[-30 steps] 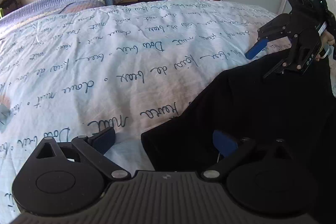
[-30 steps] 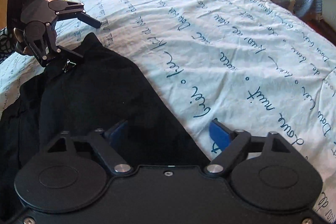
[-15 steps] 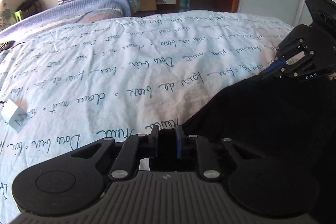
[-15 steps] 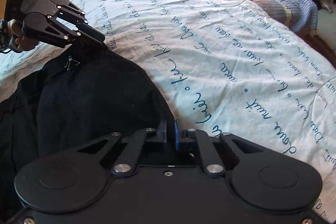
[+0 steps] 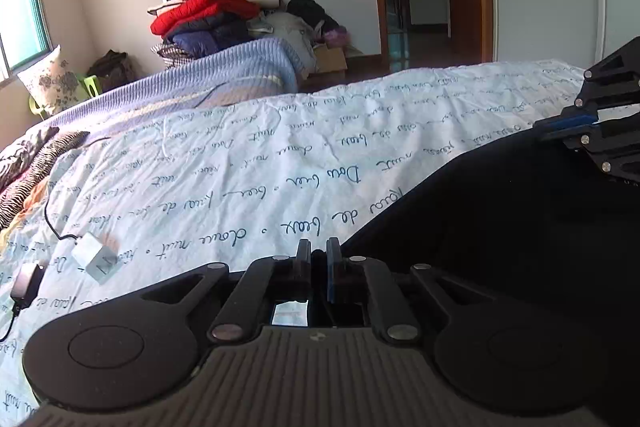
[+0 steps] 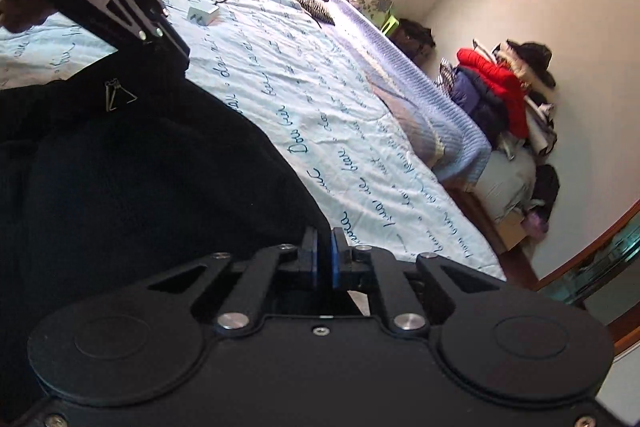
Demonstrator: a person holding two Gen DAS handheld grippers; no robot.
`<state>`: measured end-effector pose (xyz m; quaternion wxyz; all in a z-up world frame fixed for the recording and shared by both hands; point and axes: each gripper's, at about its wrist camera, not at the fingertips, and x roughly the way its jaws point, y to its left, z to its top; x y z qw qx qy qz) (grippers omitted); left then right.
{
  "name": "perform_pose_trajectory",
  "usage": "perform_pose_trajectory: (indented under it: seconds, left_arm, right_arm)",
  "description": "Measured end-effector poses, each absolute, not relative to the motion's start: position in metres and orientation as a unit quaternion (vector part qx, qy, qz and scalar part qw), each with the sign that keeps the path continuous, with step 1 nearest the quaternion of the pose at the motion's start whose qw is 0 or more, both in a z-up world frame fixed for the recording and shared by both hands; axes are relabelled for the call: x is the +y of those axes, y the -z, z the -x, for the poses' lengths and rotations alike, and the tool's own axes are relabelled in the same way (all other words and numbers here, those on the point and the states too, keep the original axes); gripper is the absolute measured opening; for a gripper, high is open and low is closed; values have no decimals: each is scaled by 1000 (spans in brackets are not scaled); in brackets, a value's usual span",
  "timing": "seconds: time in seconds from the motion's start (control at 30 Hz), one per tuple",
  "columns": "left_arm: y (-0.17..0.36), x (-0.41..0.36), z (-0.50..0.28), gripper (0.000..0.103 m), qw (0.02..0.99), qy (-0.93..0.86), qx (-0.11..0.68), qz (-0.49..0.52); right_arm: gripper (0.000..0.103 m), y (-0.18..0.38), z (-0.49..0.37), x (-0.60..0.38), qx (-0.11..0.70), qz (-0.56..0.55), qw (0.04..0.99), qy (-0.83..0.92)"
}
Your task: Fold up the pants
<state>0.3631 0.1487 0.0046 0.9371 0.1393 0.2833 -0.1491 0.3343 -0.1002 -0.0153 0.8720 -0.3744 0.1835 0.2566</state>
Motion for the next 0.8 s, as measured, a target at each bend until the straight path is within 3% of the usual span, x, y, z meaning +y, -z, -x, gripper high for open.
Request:
perform_pose_trajectory:
  seconds: [0.37, 0.57, 0.8]
  left_arm:
    - [-55, 149, -223, 10, 952, 182, 208, -130]
    - [-31, 156, -145, 9, 944, 199, 235, -119]
    - [13, 177, -108, 7, 932, 175, 297, -110]
  right_arm:
    - [6, -11, -198, -120, 140, 385, 869, -279]
    - [6, 6, -120, -115, 172, 384, 847, -326]
    - [6, 43, -75, -97, 206, 388, 819, -368]
